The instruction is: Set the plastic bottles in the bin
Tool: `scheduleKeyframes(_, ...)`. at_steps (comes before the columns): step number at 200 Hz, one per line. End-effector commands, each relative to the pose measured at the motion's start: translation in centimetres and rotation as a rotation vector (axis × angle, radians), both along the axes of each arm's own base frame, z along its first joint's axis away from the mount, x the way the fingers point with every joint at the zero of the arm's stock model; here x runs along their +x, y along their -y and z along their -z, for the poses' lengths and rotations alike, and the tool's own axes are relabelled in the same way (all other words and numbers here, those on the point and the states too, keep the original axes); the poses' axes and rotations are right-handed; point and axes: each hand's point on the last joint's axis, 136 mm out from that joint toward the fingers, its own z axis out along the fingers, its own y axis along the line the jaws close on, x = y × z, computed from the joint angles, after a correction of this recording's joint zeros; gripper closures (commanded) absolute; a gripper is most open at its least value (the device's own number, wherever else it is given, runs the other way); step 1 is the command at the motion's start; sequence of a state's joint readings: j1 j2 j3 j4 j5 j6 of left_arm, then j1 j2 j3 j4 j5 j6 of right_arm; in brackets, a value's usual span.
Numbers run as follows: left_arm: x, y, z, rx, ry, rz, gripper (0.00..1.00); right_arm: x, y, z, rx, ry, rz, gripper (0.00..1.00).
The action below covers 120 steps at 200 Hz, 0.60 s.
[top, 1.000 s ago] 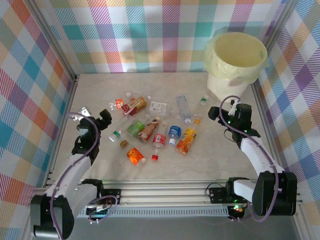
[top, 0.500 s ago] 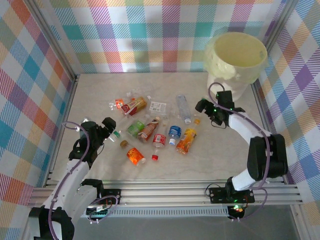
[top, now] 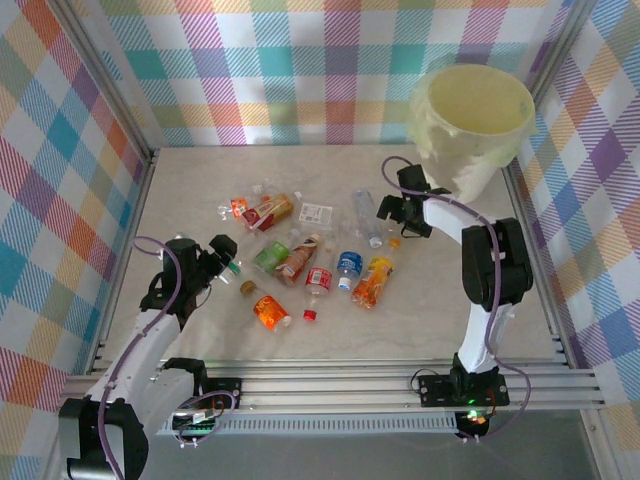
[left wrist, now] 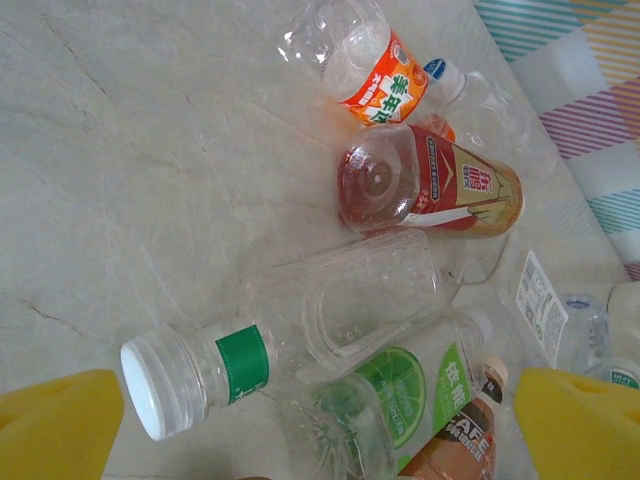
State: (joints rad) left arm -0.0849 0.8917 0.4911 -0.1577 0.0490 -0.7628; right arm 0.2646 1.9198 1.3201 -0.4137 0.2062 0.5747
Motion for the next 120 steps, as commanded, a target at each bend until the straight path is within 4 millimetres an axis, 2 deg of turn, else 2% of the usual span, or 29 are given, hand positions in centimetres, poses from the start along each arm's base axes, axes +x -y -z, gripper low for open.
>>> scheduleKeyframes(1,0.8,1.0,-1.5,-0.016,0.038,0.048,0.0,0.3,0.8,0.3,-0.07,-0.022,0.006,0.0)
scheduleKeyframes(46,1.3,1.2,-1.3,-0.025,0.006,0.048,0.0,0.5,0.6,1.4,-0.064,-0.018,-0.015,0.11)
scheduleKeyframes(72,1.5,1.5,-1.4,-0.044,0.006,0.051,0.0,0.4,0.5,1.6,-0.062,-0.013,-0.022,0.21)
scheduleKeyframes(97,1.8,2.0,-1.8,-0.063,0.012,0.069,0.0,0.2,0.6,0.3,-0.05,0.037,-0.027,0.33)
scheduleKeyframes(120,2.0,2.5,-2.5,-0.076,0.03,0.086,0.0,-0.3,0.7,-1.4,-0.047,0.085,-0.039,0.39)
